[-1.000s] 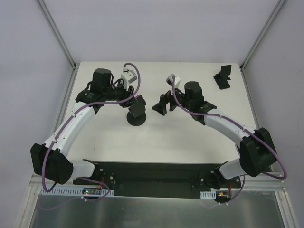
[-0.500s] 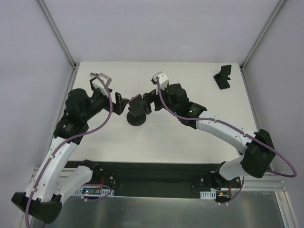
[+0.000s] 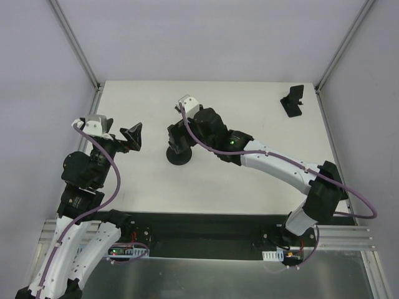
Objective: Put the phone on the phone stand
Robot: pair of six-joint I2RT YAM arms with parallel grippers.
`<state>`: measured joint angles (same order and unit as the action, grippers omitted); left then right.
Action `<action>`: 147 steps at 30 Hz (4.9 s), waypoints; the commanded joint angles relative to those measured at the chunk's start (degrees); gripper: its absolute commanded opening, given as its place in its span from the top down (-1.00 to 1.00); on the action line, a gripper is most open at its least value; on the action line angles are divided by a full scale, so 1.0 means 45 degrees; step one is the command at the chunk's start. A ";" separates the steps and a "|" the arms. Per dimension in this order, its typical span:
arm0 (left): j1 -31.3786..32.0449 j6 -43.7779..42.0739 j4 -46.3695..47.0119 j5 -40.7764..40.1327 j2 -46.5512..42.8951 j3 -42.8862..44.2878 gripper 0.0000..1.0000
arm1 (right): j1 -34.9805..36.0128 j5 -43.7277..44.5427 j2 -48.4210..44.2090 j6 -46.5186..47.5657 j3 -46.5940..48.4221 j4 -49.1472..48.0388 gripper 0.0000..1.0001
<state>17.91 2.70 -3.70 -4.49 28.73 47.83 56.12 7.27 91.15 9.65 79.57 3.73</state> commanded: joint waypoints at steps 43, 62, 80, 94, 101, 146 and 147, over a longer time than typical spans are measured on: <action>-0.0094 0.0435 0.0784 -0.0135 -0.0388 -0.0083 -0.98 | 0.0774 0.5671 0.2499 -0.0096 0.3334 0.1222 0.98; 0.0374 0.0474 0.0804 -0.0018 0.0041 -0.0122 -0.98 | -0.9732 0.0340 -0.3146 0.2561 -0.1333 0.1011 0.99; 0.1273 0.0201 0.0784 -0.0251 0.0119 -0.0141 -0.98 | -1.4033 -0.0053 -0.3771 0.2172 -0.3501 -0.0770 0.99; 0.1351 0.0240 0.0784 -0.0135 0.0334 -0.0161 -0.98 | -1.4404 -0.0578 -0.2913 0.1216 -0.3346 -0.1082 0.99; 0.1352 0.0260 0.0804 -0.0056 0.0392 -0.0141 -0.98 | -1.4424 -0.1341 -0.2718 0.1019 -0.2937 -0.0577 0.99; 0.1313 0.0338 0.0745 0.0491 0.1193 -0.0044 -0.98 | -0.7919 1.3600 1.0481 -0.0408 1.2935 0.5775 -0.93; 0.1313 0.0299 0.0706 0.0471 0.1251 -0.0024 -0.98 | -0.8036 1.3735 1.0834 -0.0213 1.3136 0.5425 -0.93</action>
<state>23.33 3.88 -2.42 -3.01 34.30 47.20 20.95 59.44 134.61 7.90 129.32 27.40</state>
